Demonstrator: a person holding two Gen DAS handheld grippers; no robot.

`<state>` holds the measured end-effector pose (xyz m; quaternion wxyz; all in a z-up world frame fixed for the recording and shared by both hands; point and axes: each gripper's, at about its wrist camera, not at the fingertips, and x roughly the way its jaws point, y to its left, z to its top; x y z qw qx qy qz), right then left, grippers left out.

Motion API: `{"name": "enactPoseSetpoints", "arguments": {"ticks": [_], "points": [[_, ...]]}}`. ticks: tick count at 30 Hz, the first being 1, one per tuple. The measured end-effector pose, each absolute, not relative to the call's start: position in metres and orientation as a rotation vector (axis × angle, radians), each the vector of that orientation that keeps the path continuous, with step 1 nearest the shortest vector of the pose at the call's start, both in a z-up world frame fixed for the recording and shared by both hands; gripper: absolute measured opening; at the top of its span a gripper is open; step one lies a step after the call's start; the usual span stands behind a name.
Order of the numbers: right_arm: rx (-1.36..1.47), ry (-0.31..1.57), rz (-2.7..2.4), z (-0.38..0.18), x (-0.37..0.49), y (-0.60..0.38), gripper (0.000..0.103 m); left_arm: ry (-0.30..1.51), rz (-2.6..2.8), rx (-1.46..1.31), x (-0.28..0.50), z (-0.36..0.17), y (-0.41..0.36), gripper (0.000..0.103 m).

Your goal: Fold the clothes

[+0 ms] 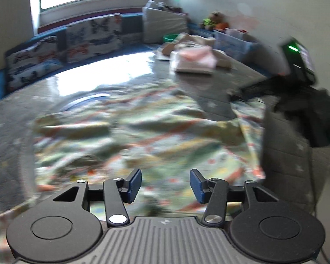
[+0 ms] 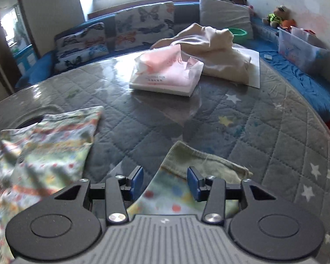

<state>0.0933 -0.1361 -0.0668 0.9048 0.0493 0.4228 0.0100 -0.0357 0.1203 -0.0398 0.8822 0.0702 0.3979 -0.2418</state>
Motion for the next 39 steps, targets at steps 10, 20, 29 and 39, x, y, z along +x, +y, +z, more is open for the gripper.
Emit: {"name": "enactPoseSetpoints", "arguments": {"ticks": [10,20,29,39], "points": [[-0.067,0.836,-0.008,-0.068,0.095,-0.115,0.005,0.895,-0.606,0.147,-0.042,-0.065,0.082,0.056],[0.012,0.677,-0.039,-0.025,0.024,-0.167,0.003,0.905,-0.633,0.172,-0.043,-0.073,0.075,0.061],[0.112,0.759,-0.166,-0.046,-0.042,-0.220,0.005,0.895,-0.658,0.212,-0.048,-0.074,0.071,0.067],[0.059,0.693,-0.156,-0.034,-0.042,-0.210,0.023,0.887,-0.674,0.208,-0.049,-0.067,0.062,0.067]]}}
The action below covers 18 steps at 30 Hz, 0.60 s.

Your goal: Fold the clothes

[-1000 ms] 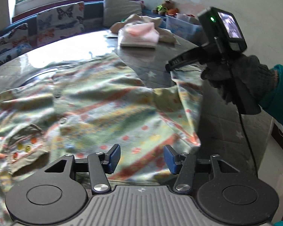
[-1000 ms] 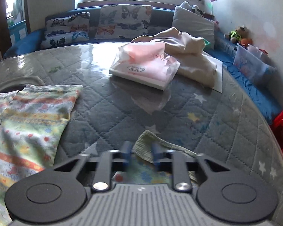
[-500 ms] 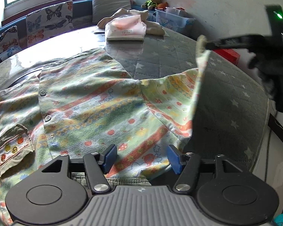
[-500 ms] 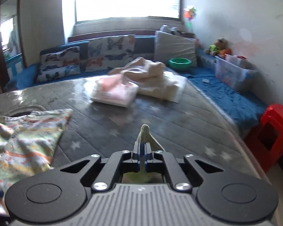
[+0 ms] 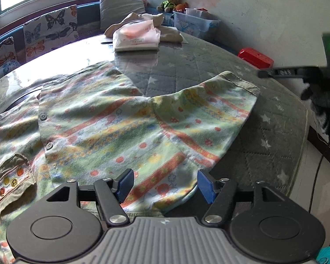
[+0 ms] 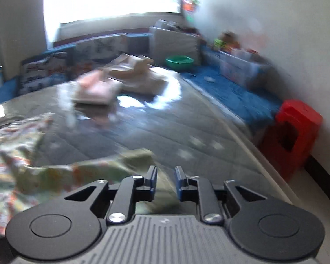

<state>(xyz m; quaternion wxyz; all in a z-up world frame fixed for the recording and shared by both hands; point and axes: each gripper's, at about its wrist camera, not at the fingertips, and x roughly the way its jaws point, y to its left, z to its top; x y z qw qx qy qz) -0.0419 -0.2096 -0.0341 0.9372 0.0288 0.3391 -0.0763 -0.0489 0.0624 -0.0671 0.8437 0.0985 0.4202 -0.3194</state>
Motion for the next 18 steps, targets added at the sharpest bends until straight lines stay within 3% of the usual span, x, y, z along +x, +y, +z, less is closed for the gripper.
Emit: {"name": "enactPoseSetpoints", "arguments": {"ticks": [11,18], "points": [[0.037,0.792,-0.010,-0.068,0.016,-0.168,0.031,0.902,-0.642,0.159,-0.061,-0.065,0.093,0.067],[-0.012,0.754,0.141,-0.045,-0.003,-0.141,0.035,0.886,-0.550,0.073,-0.069,-0.053,0.143,0.067]]}}
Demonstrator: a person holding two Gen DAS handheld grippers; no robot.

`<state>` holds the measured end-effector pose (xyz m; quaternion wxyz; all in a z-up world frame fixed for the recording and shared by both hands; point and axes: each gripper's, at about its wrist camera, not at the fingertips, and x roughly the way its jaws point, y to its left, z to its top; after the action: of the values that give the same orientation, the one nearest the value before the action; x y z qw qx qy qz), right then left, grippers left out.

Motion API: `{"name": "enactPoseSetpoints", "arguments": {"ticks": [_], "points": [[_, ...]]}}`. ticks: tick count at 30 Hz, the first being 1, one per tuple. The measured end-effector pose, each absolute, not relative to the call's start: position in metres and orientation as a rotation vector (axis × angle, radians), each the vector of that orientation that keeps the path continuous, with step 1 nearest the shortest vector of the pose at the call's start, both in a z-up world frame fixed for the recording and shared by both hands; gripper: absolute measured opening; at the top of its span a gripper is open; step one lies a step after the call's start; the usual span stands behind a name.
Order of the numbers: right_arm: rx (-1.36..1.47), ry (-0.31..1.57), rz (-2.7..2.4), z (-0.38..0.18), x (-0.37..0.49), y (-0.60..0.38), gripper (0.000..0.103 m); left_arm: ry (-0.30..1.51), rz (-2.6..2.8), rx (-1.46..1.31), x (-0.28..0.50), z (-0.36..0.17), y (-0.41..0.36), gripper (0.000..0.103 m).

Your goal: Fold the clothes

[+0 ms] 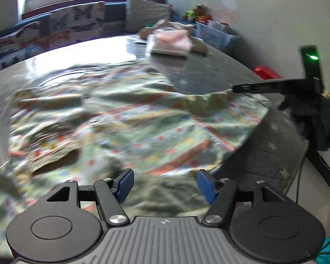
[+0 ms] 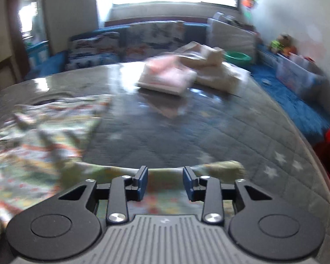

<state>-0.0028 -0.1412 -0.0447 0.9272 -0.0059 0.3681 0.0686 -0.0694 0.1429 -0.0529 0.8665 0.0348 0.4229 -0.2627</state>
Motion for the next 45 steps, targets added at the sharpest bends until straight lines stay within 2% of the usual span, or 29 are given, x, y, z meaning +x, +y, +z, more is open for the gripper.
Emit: {"name": "enactPoseSetpoints", "arguments": {"ticks": [5,9,14,17,26,37,45], "points": [[-0.059,0.744,0.365,-0.038,-0.021,-0.089,0.036,0.922,-0.511,0.033,-0.074,-0.064,0.163,0.067],[-0.108,0.764,0.522,-0.042,-0.032,-0.047,0.043,0.922,-0.510,0.033,-0.081,-0.070,0.162,0.068],[-0.209,0.822,0.612,-0.054,-0.043,-0.014,0.043,0.872,-0.524,-0.002,-0.086,-0.053,0.171,0.068],[-0.242,0.812,0.636,-0.051,-0.048,-0.004,0.043,0.835,-0.496,-0.009,-0.088,-0.045,0.183,0.070],[-0.238,0.795,0.718,-0.051,-0.041,0.027,0.043,0.897,-0.496,-0.019,-0.089,-0.071,0.185,0.073],[-0.226,0.796,0.677,-0.055,-0.028,0.032,0.043,0.809,-0.505,-0.029,-0.069,-0.041,0.191,0.072],[-0.219,0.805,0.647,-0.060,-0.023,0.025,0.043,0.886,-0.533,-0.018,-0.050,-0.069,0.174,0.072]]}}
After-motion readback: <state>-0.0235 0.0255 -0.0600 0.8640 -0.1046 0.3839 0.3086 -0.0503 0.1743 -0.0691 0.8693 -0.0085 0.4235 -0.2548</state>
